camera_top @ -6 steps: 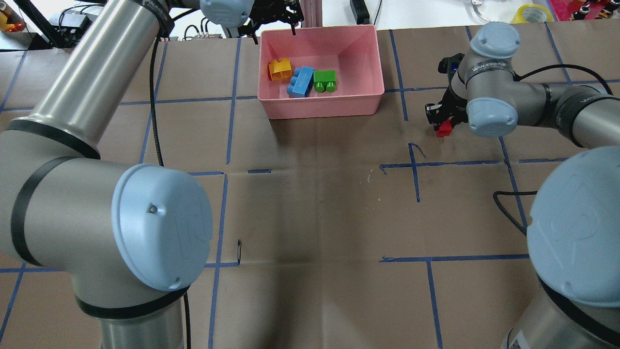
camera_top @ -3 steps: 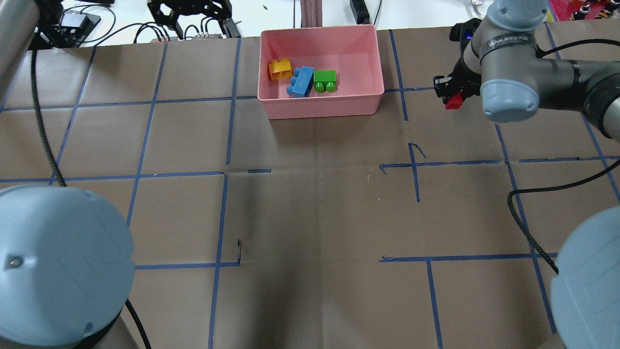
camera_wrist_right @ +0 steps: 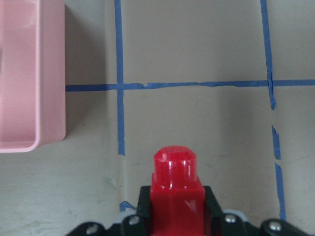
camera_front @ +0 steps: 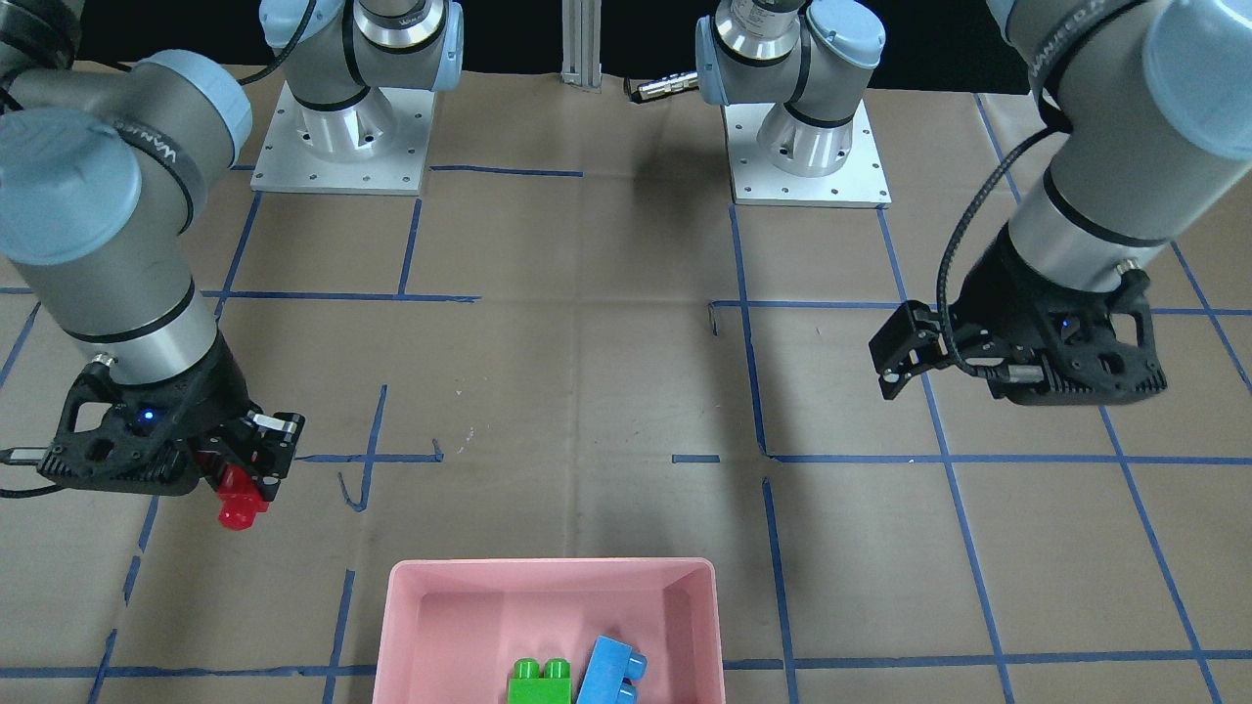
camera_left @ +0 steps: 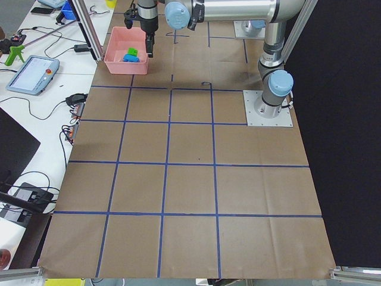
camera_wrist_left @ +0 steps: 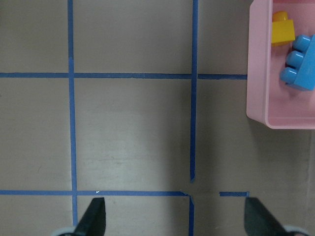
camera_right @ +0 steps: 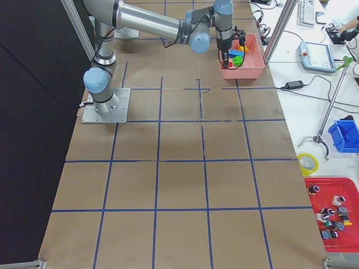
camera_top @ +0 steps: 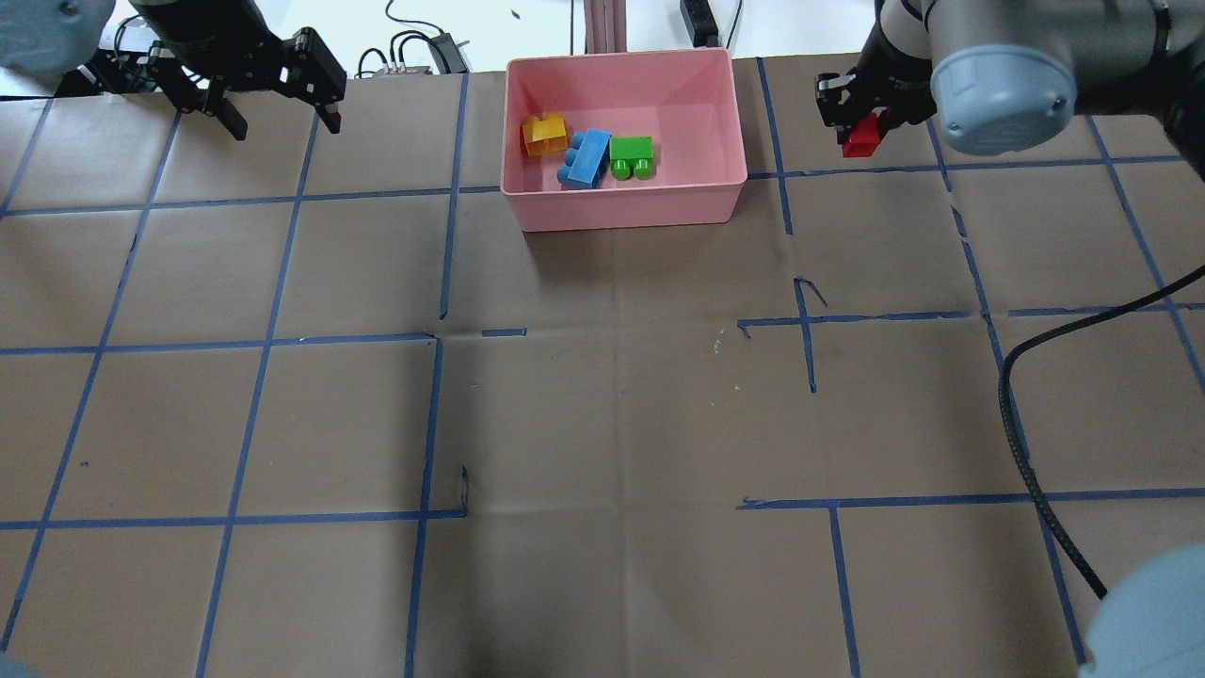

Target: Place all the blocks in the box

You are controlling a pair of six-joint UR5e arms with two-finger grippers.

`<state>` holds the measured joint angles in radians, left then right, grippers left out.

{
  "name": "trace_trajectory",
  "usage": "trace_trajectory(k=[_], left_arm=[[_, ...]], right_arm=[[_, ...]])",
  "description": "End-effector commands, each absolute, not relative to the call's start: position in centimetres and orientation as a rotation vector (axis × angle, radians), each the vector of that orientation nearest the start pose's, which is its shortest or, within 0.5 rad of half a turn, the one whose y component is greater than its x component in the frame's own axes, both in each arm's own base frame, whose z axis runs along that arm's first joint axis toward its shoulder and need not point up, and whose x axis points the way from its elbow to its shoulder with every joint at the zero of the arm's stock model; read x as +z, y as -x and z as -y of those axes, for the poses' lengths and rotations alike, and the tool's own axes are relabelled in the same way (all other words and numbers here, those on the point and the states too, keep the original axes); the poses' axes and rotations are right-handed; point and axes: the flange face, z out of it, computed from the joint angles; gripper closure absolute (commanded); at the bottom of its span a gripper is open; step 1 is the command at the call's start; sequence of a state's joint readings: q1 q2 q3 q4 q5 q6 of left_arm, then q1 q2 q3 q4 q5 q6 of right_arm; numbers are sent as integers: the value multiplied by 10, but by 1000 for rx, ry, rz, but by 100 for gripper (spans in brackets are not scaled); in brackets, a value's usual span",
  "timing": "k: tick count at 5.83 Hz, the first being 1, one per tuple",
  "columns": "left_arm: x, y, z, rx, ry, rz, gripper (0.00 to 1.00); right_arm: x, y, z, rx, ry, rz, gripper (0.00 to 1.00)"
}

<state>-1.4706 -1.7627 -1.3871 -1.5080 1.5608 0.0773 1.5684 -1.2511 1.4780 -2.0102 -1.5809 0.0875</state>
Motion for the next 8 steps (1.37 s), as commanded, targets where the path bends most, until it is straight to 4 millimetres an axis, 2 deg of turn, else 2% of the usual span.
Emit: trace_trajectory(k=[1,2,3,4,5,6,7,8], left_arm=[[501,86,536,-118,76,-3155,1],[507,102,526,-134,38,-3148,1],[509,133,517,-137,64,-3147,1],[508,143,514,-140,29,-3148,1],[510,142,512,-140,24,-3150,1],[509,136,514,-140,-50,-3143,1],[510,134,513,-140,-49,-3143,1],[510,134,513,-140,-44,-3143,1]], right_arm=[[391,-232,657,-300,-329,-3059,96],[387,-275,686,-333,-356,-3036,95],[376,-308,710,-352,-376,-3018,95],[366,-326,725,-363,-395,-3004,93],[362,-329,731,-367,-393,-3003,91],[358,-329,732,-361,-384,-3007,83],[362,-328,733,-371,-371,-3003,1],[363,-328,732,-372,-365,-3006,0]])
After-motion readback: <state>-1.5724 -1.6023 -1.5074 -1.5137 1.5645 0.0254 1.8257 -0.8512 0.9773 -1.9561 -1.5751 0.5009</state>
